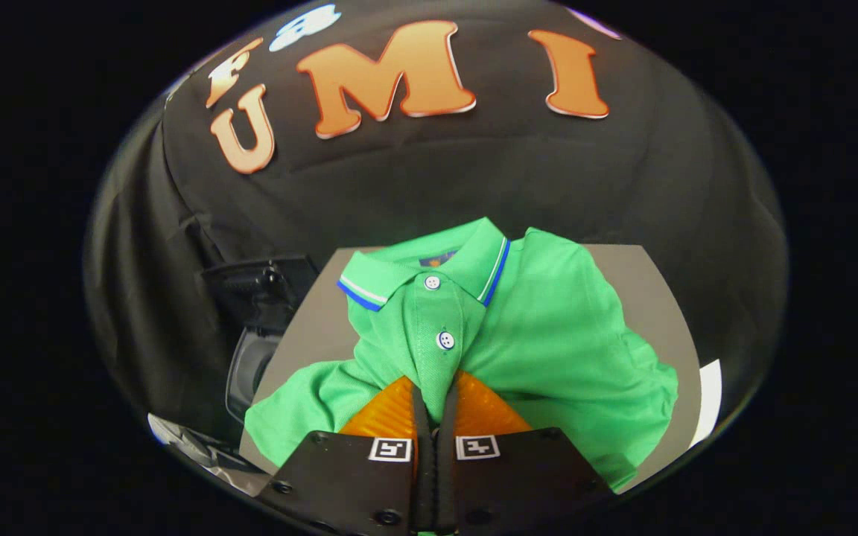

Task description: Put the clothes into the washing machine and then close the washing machine lid.

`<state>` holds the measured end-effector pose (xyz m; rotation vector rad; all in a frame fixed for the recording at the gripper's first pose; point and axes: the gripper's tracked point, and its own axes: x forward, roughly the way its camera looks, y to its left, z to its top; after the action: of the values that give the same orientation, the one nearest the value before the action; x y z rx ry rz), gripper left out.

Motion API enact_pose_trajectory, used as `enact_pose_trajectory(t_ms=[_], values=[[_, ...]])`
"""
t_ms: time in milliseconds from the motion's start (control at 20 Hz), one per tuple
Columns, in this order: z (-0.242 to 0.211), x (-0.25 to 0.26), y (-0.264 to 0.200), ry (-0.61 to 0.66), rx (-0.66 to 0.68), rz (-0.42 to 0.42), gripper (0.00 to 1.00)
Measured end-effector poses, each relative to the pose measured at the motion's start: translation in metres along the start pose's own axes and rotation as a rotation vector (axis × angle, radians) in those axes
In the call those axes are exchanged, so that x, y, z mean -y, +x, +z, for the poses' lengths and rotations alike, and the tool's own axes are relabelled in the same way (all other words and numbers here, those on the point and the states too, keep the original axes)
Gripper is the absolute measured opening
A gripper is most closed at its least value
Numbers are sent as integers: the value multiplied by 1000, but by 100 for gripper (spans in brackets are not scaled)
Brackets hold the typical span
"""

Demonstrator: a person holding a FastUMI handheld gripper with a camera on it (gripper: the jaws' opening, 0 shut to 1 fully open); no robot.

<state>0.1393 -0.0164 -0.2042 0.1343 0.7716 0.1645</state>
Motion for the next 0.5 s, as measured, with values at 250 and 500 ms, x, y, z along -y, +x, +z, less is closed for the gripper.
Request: enact_pose_trajectory(t_ms=[250,500], values=[[29,-14,-23,98,345,40,8],[51,-36,-87,67,589,53,8]])
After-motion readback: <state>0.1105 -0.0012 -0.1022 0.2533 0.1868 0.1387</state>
